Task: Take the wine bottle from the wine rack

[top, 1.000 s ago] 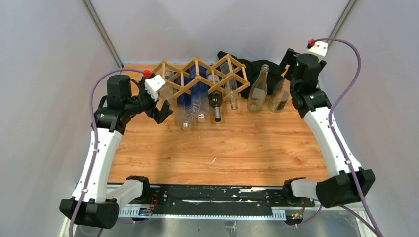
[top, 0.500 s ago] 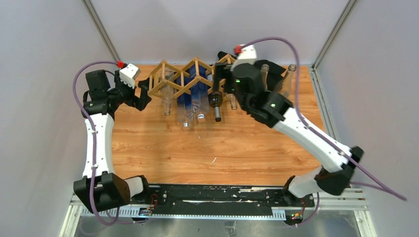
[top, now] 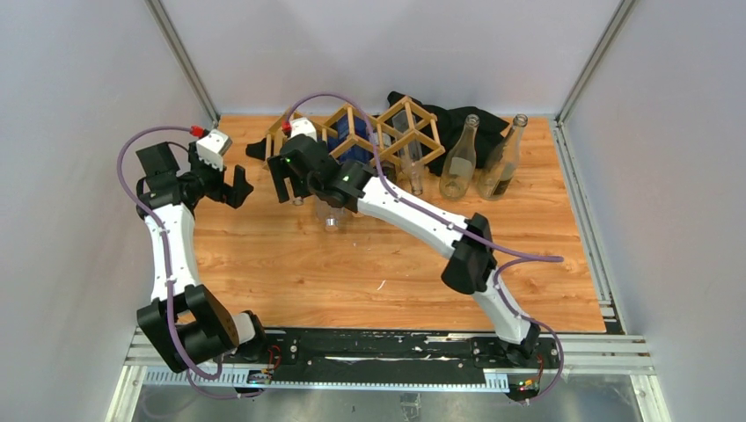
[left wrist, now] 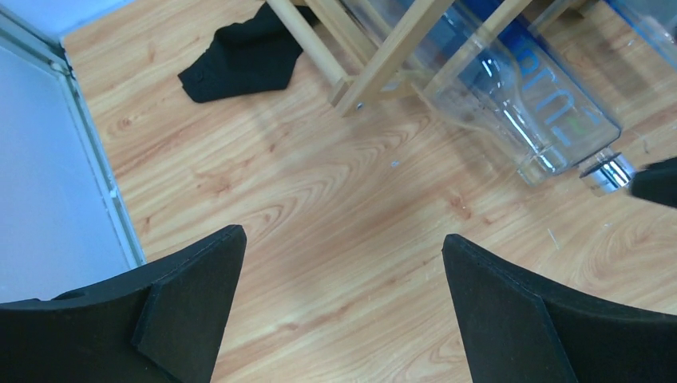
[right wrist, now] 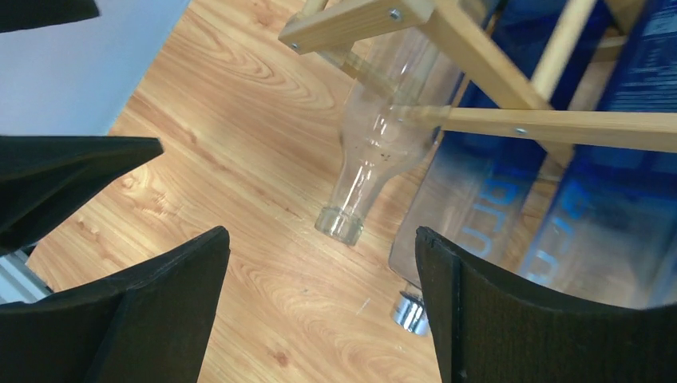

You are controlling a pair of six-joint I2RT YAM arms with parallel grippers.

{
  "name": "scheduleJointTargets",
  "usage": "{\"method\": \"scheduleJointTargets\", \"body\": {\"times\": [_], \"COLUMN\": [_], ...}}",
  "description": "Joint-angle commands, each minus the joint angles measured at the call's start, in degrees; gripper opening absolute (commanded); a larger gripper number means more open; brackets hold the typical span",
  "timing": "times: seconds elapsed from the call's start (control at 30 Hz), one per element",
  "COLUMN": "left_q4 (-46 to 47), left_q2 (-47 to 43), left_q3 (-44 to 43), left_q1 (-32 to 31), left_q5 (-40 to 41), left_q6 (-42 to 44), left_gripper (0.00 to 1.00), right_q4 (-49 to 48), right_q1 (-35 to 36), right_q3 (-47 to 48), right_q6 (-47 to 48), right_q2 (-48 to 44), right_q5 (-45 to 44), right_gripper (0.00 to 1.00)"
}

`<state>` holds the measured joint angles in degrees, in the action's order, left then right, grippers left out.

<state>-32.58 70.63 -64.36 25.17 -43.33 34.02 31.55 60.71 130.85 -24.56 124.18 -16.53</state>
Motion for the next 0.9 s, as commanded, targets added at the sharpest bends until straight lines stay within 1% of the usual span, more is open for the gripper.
{"method": "scheduleJointTargets", "body": {"times": [0.0,0.3,0.5,0.73,0.87], "left_q4": [0.36,-3.04,-4.5,-6.16,-6.86], "left_q2": [1.07,0.4,-0.88,-0.75,-0.85], "left_q3": [1.35,2.35,2.61,2.16,1.84], "left_q1": [2.04,2.81,2.79,2.79,2.8], "left_q5": [-3.8,-6.59,-8.05,-8.92,-9.7], "left_q6": [3.84,8.45,10.05,11.69,11.9], "left_gripper": [0.99,0.99,0.99,0.99,0.99], "right_q4": [3.25,-1.01,-4.92,-7.32,-8.62], "right_q1": [-0.25,-2.44,-2.87,-3.71,-4.04], "right_q3": [6.84,7.09,7.29,7.42,7.26], "right_q6": [-2.69,-5.77,-6.82,-8.0,-8.34], "right_q2": [6.15,12.81,15.28,17.26,17.93], "right_q5": [2.19,2.24,2.36,1.75,1.59], "right_gripper": [0.89,0.87,0.85,0.83,0.8]}}
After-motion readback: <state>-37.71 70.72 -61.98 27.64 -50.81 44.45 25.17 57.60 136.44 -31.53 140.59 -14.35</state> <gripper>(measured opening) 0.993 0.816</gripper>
